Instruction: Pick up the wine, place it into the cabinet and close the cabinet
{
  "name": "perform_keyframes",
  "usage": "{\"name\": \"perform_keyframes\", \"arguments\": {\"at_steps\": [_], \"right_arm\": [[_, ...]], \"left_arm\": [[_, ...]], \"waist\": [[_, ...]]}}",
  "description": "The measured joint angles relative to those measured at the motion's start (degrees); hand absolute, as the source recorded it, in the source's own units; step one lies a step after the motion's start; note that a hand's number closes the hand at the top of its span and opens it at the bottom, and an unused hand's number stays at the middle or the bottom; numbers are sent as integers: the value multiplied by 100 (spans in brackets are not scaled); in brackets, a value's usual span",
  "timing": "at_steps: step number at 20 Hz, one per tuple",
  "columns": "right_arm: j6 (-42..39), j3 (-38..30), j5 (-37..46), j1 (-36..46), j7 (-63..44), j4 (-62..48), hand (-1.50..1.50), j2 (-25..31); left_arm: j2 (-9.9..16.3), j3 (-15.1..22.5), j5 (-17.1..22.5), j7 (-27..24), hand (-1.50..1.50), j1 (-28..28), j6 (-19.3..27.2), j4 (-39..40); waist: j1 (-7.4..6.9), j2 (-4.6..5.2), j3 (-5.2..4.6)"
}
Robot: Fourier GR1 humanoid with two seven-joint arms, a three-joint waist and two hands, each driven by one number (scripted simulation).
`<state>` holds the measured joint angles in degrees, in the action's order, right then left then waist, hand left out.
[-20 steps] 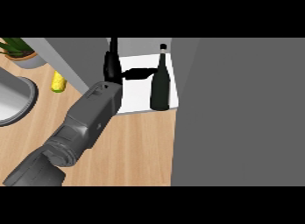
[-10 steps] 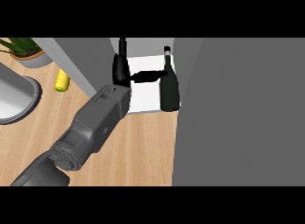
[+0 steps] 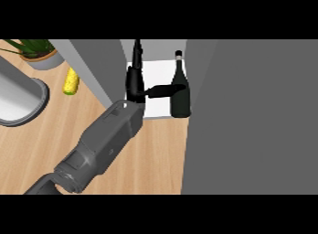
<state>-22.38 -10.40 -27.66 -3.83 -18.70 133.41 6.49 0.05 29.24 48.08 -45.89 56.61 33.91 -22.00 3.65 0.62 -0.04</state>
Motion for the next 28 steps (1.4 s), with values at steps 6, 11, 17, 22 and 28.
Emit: {"name": "perform_keyframes", "arguments": {"at_steps": [6, 11, 17, 22, 28], "right_arm": [[159, 27, 29, -66, -104, 54, -150, -11], [256, -125, 45, -59, -100, 44, -150, 54], [176, -316, 40, -261, 9, 64, -150, 114], [134, -356, 46, -352, 63, 60, -150, 117], [71, -500, 31, -402, 47, 70, -150, 239]], "left_arm": [[0, 601, 166, 224, -150, -585, 504, -1219], [33, 988, 15, 310, -150, -1430, 881, -2471], [193, 1397, -328, 469, -150, -2397, 1062, -3904], [493, 1834, -702, 720, -150, -3299, 1294, -5267], [1245, 2114, -1104, 948, 150, -4333, 1442, -6659]], "waist": [[-176, -52, 2], [-320, -84, 4], [-367, -93, 5], [-386, -93, 6], [-380, -87, 5]]}}
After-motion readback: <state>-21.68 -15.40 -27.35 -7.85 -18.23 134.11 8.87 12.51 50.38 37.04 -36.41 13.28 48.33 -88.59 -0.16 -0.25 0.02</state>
